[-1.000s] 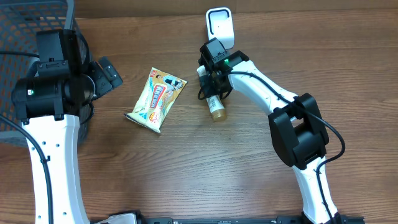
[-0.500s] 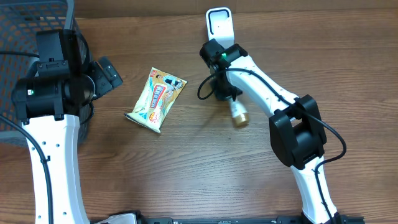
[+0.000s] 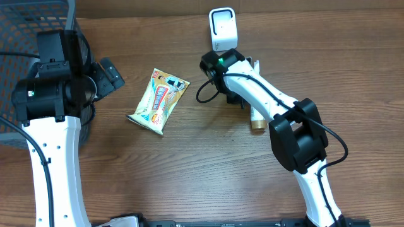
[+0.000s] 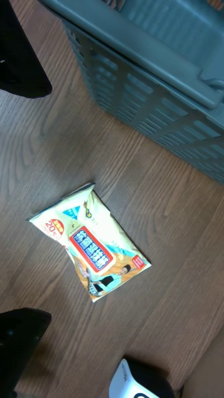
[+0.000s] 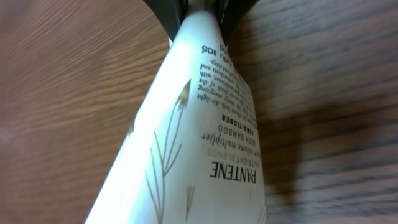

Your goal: Scan the item barcode

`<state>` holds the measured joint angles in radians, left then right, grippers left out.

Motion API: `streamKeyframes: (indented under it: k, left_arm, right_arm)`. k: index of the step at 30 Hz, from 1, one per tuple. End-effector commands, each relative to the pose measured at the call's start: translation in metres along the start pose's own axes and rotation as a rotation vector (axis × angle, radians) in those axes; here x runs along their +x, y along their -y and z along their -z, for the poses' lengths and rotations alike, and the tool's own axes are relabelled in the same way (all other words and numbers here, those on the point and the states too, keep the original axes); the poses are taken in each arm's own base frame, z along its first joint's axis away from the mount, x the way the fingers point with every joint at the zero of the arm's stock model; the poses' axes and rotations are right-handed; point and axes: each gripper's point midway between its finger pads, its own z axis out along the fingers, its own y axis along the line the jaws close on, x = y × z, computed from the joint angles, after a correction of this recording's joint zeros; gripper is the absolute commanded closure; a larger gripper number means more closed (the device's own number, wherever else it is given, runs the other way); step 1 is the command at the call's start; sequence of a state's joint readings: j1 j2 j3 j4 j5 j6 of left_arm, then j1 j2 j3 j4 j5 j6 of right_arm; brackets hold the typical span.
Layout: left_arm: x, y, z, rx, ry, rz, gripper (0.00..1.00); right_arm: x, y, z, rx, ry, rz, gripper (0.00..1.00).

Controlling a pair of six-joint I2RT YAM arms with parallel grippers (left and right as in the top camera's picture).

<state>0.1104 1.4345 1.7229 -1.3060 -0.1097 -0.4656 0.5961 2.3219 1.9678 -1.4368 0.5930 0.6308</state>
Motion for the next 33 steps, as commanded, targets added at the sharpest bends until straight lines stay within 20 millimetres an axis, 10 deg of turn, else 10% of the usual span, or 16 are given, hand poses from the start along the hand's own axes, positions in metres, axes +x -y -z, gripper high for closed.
streamKeyframes:
  k: [1,15,25,29,33]
  left_arm:
    - [-0.003,-0.001,0.001,-0.010,0.011,0.012,0.00]
    - [-0.003,-0.001,0.001,-0.010,0.011,0.012,0.00]
    - [-0.003,-0.001,0.001,-0.010,0.011,0.012,0.00]
    - [-0.003,-0.001,0.001,-0.010,0.011,0.012,0.00]
    - [-0.003,-0.001,0.001,-0.010,0.011,0.012,0.00]
  right_arm:
    - [0.000,0.007,-0.006,0.049,0.030,-0.125,0.88]
    - [0.024,-0.056,0.018,-0.202,-0.060,-0.040,0.66]
    - [-0.016,-0.009,0.046,-0.291,-0.103,-0.088,0.50]
    - [-0.031,0.000,0.053,-0.485,-0.158,-0.002,0.16]
    - [-0.032,0.004,0.047,-0.690,-0.239,0.057,0.21]
